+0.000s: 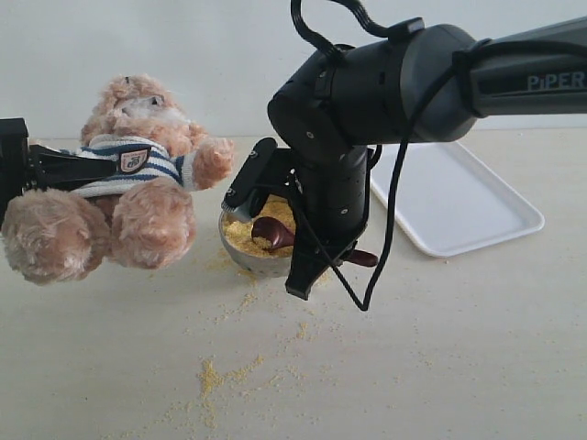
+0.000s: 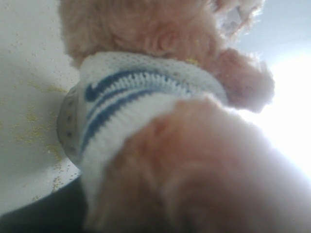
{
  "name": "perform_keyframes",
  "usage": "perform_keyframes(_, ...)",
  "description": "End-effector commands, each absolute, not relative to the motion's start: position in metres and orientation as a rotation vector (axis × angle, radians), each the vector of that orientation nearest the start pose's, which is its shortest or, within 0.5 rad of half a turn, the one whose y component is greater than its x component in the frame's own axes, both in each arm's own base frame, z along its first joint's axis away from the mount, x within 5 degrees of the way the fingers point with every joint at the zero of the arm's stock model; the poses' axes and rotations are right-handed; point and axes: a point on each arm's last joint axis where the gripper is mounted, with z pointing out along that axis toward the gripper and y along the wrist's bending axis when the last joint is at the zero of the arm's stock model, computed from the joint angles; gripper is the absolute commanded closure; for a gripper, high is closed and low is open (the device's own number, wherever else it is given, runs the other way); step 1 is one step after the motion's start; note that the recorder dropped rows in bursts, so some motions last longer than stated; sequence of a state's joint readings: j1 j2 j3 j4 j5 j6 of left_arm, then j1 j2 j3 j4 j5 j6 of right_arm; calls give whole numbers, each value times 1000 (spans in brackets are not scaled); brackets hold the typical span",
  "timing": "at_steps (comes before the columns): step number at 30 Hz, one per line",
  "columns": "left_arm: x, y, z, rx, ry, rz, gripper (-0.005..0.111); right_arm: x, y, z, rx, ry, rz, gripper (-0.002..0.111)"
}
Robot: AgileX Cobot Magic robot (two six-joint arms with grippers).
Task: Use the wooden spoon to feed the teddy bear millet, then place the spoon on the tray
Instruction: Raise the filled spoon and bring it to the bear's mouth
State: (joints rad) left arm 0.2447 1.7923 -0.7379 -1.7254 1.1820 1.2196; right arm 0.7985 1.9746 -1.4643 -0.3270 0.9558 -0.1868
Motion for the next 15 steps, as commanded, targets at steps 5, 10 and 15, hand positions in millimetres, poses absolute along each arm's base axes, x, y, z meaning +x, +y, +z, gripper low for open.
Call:
perform_keyframes(5, 304, -10, 179, -342, 2066, -1543, 102, 298, 269, 209, -1519, 2405, -291, 108)
perform_keyframes(10, 304, -10, 179, -339, 2066, -1542, 102, 304, 255, 225, -1422, 2454, -191, 108)
perform_keyframes(15, 304, -10, 179, -339, 2066, -1542, 102, 310, 237, 235, -1361, 2507, -125, 108)
